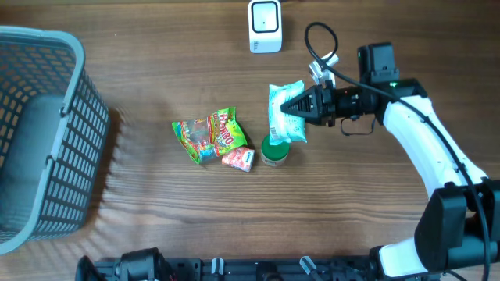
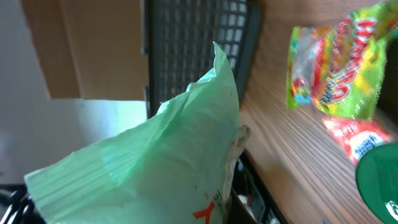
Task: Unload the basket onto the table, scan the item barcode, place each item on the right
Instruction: 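Grasp the wipes pack with the right gripper and lift it, then move the wipes pack with right gripper over the barcode scanner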
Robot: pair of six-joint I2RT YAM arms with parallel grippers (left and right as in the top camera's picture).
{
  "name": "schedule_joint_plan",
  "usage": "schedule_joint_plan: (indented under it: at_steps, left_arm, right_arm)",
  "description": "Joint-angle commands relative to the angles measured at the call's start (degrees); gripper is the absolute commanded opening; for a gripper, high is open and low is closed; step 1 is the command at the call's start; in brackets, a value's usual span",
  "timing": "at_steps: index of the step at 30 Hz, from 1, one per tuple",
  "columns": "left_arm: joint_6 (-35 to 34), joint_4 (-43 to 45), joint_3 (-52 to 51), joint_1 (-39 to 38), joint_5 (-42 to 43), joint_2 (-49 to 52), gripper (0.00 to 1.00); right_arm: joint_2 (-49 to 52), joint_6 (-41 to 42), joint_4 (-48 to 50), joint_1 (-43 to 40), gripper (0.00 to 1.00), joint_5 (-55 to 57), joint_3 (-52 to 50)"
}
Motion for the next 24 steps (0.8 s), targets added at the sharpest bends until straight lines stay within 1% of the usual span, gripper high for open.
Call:
schedule_joint_plan:
  at_steps: [1, 2, 4, 5, 7, 8, 12, 13, 14, 15, 17, 18, 20, 21, 22, 24]
  left_arm:
    - [-0.1, 1.0, -1.8, 0.1, 3.7, -0.8, 1.00]
    - [-0.1, 2.0, -3.0, 0.0, 4.8, -1.4, 1.00]
    - [-0.2, 4.9, -6.8, 0.0, 5.7, -4.0, 1.00]
    - [-0.1, 7.4, -10.0, -0.2, 5.7, -6.7, 1.00]
    - [-0.2, 10.7, -15.0, -1.7, 5.8, -11.5, 1.00]
    - [-0.2, 13.1, -17.7, -4.8, 5.8, -13.8, 1.00]
    - [-0.1, 13.1, -19.5, -13.1, 5.7, -13.7, 1.00]
    - [-0.1, 13.5, -19.8, -15.8, 3.8, -13.7, 1.00]
    - [-0.1, 13.5, -19.8, -16.9, 2.3, -13.7, 1.00]
    - [-0.1, 13.2, -19.8, -17.6, -1.5, -13.7, 1.00]
    - [-0.1, 10.2, -19.8, -17.6, -8.2, -13.7, 1.00]
    - [-0.2, 3.9, -19.8, -17.6, -12.7, -13.7, 1.00]
    - [-0.2, -4.7, -20.5, -17.6, -13.2, -13.3, 1.00]
    - [-0.2, -6.8, -21.5, -17.6, -13.4, -13.2, 1.00]
    - [-0.2, -8.5, -24.2, -17.6, -14.1, -13.2, 1.00]
    - [-1.9, -8.6, -31.1, -17.6, -17.0, -13.2, 1.00]
  right_arm:
    - [-0.1, 8.4, 6.5, -0.2, 0.04, -6.3, -0.4]
    - [-0.1, 13.0, 9.9, -0.3, 0.04, -6.3, -0.4]
    - [-0.1, 18.6, 16.0, -0.2, 0.04, -6.3, -0.4]
    - [-0.1, 20.2, 19.0, -0.2, 0.04, -6.2, -0.4]
    - [-0.1, 20.3, 20.8, -0.2, 0.04, -6.2, -0.4]
    - [-0.1, 20.3, 20.9, -0.2, 0.04, -5.9, -0.4]
    - [-0.1, 20.3, 20.9, -0.2, 0.04, -2.8, -0.4]
    - [-0.1, 20.3, 21.3, -0.2, 0.04, -1.9, -0.4]
    - [-0.1, 20.3, 22.1, -0.2, 0.04, -1.9, -0.4]
    - [-0.1, 20.3, 23.8, -0.2, 0.04, -1.9, -0.4]
    - [-0.1, 20.0, 27.0, -0.2, 0.04, -1.9, -0.4]
    - [-0.1, 19.8, 28.8, -0.2, 0.04, -1.9, -0.4]
    - [-0.1, 18.5, 29.7, -0.2, 0.04, -1.9, -0.4]
    - [-0.1, 17.6, 29.7, -0.2, 0.04, -1.9, -0.4]
    - [-0.1, 16.4, 29.6, -0.2, 0.04, -1.9, -0.4]
    - [-0.1, 15.6, 30.1, -0.2, 0.04, -1.9, -0.4]
